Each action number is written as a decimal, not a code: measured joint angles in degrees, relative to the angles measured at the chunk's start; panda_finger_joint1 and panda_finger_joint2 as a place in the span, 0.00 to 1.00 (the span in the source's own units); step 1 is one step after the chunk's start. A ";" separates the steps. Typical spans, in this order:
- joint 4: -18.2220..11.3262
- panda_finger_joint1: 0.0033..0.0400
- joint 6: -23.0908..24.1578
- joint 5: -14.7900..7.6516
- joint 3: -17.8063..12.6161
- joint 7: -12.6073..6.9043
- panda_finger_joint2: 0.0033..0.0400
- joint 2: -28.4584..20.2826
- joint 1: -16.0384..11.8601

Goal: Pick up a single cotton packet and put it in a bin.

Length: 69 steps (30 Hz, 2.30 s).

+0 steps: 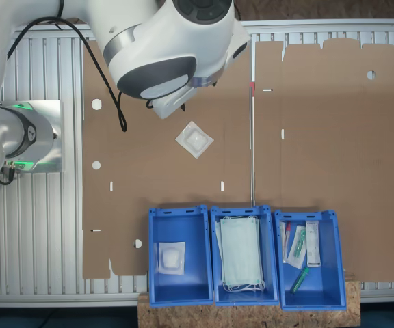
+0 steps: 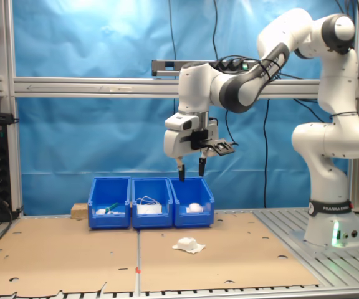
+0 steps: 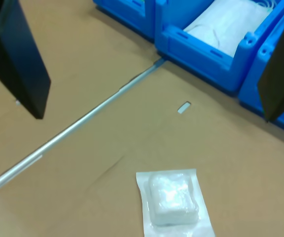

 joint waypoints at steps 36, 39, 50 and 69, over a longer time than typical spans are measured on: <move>-7.06 1.00 29.64 1.02 -5.80 -10.61 1.00 18.40 -0.63; -7.06 1.00 30.80 1.04 -5.81 -11.01 1.00 19.37 -0.98; -7.06 1.00 35.43 1.10 -5.76 -12.12 1.00 23.28 -2.98; -8.70 1.00 39.72 4.33 0.81 -13.17 1.00 27.25 -10.13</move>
